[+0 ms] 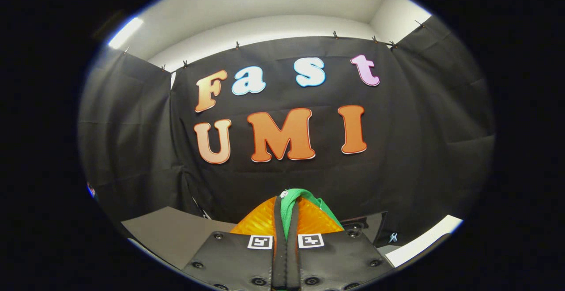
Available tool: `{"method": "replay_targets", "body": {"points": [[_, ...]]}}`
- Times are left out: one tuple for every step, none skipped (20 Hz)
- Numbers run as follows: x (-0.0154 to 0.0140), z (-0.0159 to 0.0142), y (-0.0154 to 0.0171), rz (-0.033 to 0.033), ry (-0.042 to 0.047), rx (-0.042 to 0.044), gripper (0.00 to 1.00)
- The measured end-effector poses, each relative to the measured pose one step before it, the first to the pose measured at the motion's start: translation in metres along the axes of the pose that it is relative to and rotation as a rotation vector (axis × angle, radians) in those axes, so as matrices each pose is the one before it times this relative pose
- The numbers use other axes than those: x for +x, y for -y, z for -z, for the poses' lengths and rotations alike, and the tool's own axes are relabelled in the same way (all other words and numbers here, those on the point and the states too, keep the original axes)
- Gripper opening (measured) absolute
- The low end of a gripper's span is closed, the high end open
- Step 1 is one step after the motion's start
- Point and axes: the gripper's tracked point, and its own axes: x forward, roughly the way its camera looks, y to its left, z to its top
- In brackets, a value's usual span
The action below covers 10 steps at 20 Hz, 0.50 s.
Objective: Put the clothes into the washing machine and then close the washing machine lid.
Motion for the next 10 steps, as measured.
{"method": "replay_targets", "body": {"points": [[0.0013, 0.00414, 0.01147, -0.00065, -0.01348, -0.00052, 0.07], [0.00071, 0.00332, 0.01011, -0.00068, -0.01042, -0.00061, 0.07], [0.00006, 0.00321, 0.00969, 0.00013, -0.00951, -0.00094, 0.08], [0.0007, 0.00539, 0.00902, -0.00357, -0.01071, -0.00257, 0.08], [0.0009, 0.00536, 0.00669, -0.00251, -0.01131, -0.00377, 0.08], [0.00054, 0.00587, 0.00695, -0.00275, -0.012, -0.00379, 0.07], [0.00127, 0.00656, 0.00499, -0.00556, -0.0139, -0.00153, 0.07], [0.00015, 0.00868, 0.00399, -0.00501, -0.01422, -0.00145, 0.07], [0.00162, 0.00854, 0.00326, -0.0077, -0.01529, -0.00315, 0.07], [0.00134, 0.00986, 0.00036, -0.00921, -0.01774, -0.00486, 0.07]]}}
